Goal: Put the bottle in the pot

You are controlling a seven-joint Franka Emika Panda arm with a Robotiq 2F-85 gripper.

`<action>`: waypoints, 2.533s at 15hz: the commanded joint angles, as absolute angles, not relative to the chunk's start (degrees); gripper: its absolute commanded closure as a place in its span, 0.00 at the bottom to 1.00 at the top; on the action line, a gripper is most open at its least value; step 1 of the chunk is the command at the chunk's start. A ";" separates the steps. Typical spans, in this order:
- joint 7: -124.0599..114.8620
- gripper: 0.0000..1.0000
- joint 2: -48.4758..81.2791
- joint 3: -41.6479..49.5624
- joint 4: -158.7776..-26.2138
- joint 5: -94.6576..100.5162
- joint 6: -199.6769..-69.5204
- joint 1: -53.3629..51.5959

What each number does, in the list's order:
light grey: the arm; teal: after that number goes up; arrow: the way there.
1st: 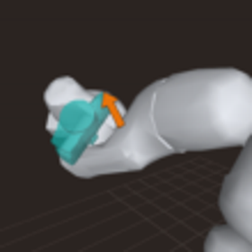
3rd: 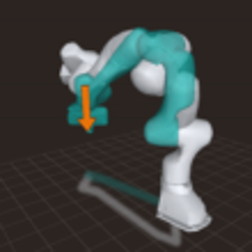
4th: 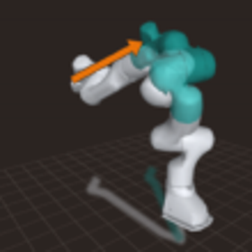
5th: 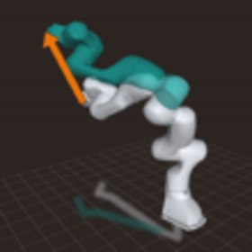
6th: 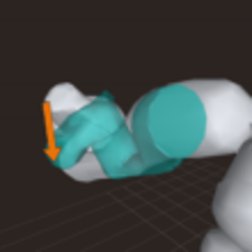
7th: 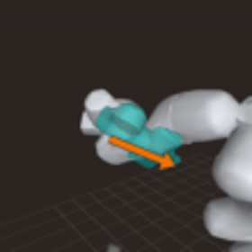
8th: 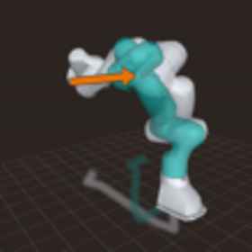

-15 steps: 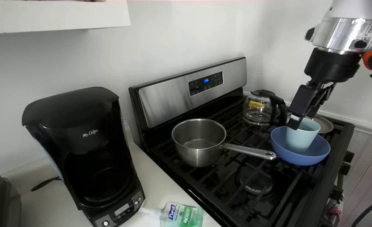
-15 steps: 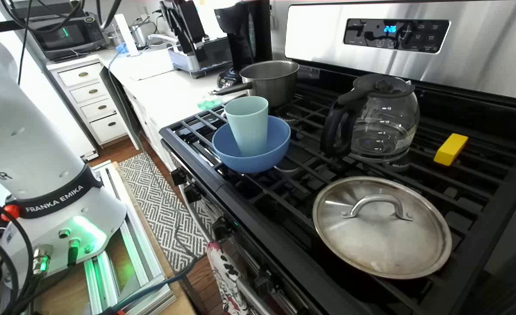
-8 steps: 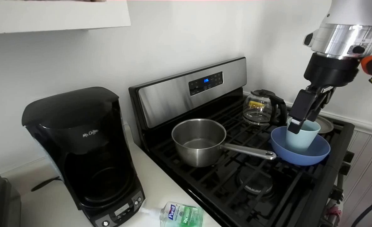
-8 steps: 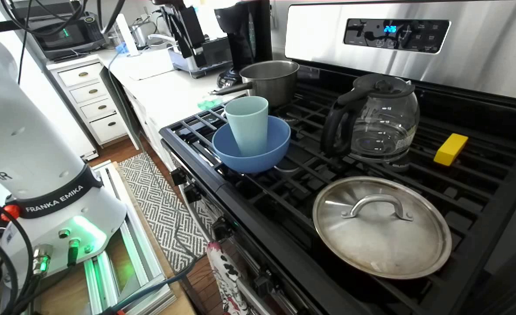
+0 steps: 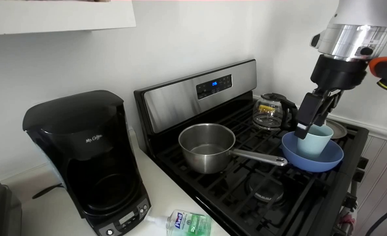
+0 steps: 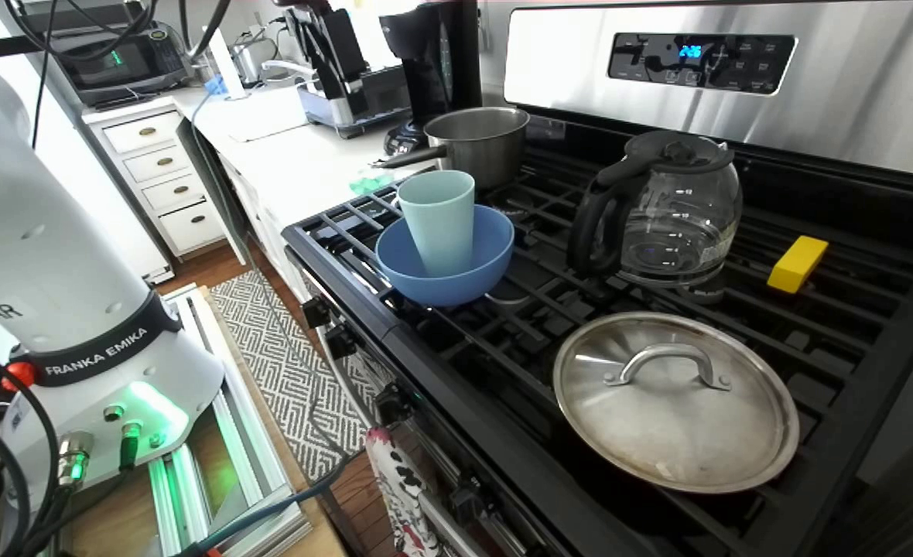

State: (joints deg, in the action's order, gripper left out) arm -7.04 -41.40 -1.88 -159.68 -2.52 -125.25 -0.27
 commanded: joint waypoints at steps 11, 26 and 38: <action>-7.78 0.00 -7.95 -8.61 -145.71 -11.58 -142.38 -11.68; 2.22 0.00 3.35 -12.86 -138.93 -7.22 -148.18 -14.11; 12.88 0.00 17.90 -15.18 -128.22 -3.02 -151.38 -12.10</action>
State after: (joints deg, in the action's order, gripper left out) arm 13.17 17.85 -14.54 -128.29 -3.42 -151.48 -12.76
